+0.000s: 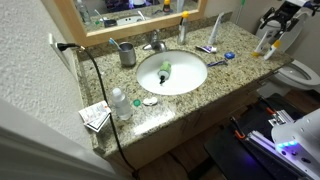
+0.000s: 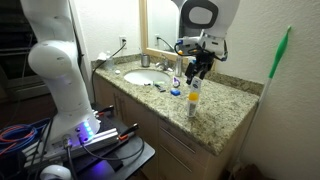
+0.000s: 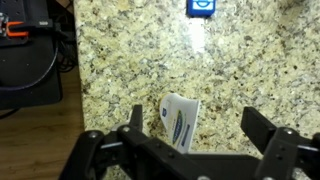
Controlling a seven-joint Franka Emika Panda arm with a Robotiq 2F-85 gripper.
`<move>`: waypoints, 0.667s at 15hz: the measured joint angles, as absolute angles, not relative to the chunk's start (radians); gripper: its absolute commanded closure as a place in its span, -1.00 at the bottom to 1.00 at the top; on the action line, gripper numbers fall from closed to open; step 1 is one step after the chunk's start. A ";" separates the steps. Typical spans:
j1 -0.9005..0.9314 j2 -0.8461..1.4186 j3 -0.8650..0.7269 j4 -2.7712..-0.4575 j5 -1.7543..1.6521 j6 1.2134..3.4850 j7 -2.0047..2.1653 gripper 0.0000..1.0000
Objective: Move the tube across the sink
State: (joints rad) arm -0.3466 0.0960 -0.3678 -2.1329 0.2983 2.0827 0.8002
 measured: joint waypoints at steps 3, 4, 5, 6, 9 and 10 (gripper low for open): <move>-0.346 0.135 -0.371 -2.131 0.309 2.105 0.810 -0.47; -0.345 0.134 -0.371 -2.131 0.309 2.105 0.810 -0.32; -0.345 0.134 -0.371 -2.131 0.309 2.105 0.810 -0.19; -0.345 0.134 -0.371 -2.131 0.306 2.105 0.810 -0.05; -0.345 0.134 -0.371 -2.131 0.299 2.105 0.810 0.36; -0.345 0.134 -0.372 -2.131 0.296 2.107 0.810 0.51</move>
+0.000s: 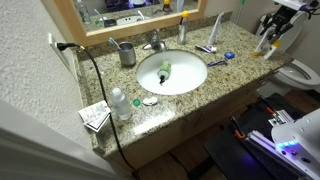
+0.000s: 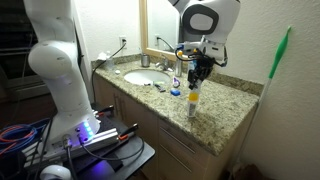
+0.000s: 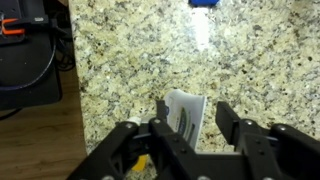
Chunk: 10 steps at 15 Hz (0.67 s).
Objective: Move the tube across the sink
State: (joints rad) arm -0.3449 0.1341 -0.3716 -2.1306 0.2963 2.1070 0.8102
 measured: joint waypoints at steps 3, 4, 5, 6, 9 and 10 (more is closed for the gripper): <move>-0.345 0.134 -0.373 -2.130 0.277 2.119 0.811 0.92; -0.344 0.134 -0.373 -2.129 0.269 2.120 0.811 0.98; -0.344 0.132 -0.372 -2.127 0.264 2.119 0.809 1.00; -0.343 0.126 -0.371 -2.124 0.263 2.118 0.805 1.00; -0.331 0.070 -0.364 -2.108 0.263 2.097 0.781 0.98; -0.326 0.039 -0.358 -2.098 0.263 2.073 0.770 0.99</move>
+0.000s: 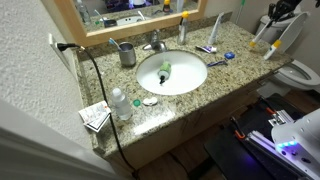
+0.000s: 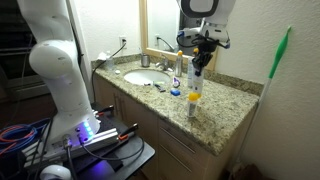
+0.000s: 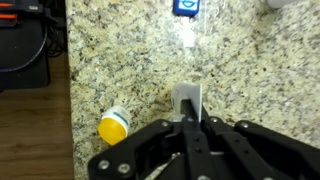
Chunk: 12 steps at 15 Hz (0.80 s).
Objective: Move the tube across the sink
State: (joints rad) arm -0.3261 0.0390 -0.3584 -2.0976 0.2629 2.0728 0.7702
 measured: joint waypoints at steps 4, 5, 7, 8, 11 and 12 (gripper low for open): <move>-0.306 -0.133 -0.332 -2.037 0.263 1.856 0.690 0.98; -0.303 -0.182 -0.324 -2.021 0.263 1.789 0.666 0.93; -0.303 -0.232 -0.320 -2.019 0.263 1.767 0.677 0.98; -0.304 -0.226 -0.320 -2.022 0.263 1.769 0.677 0.98; -0.300 -0.213 -0.301 -2.024 0.243 1.760 0.664 0.98; -0.289 -0.220 -0.279 -2.027 0.232 1.753 0.651 0.98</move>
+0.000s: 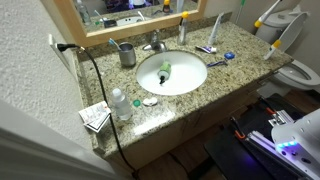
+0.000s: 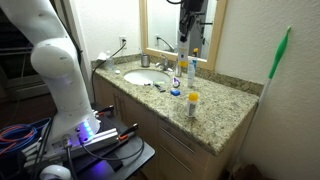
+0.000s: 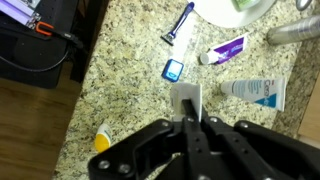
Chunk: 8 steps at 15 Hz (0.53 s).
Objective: Move the tube across the sink
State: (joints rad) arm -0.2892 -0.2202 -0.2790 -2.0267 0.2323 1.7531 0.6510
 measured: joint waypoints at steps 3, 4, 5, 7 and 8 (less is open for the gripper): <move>-0.227 -0.281 -0.173 -2.056 0.212 1.726 0.652 0.98; -0.202 -0.308 -0.136 -2.068 0.212 1.711 0.653 0.93; -0.177 -0.335 -0.105 -2.081 0.222 1.686 0.653 0.93; -0.142 -0.384 -0.066 -2.106 0.226 1.661 0.660 0.93; -0.138 -0.398 -0.062 -2.115 0.226 1.658 0.660 0.93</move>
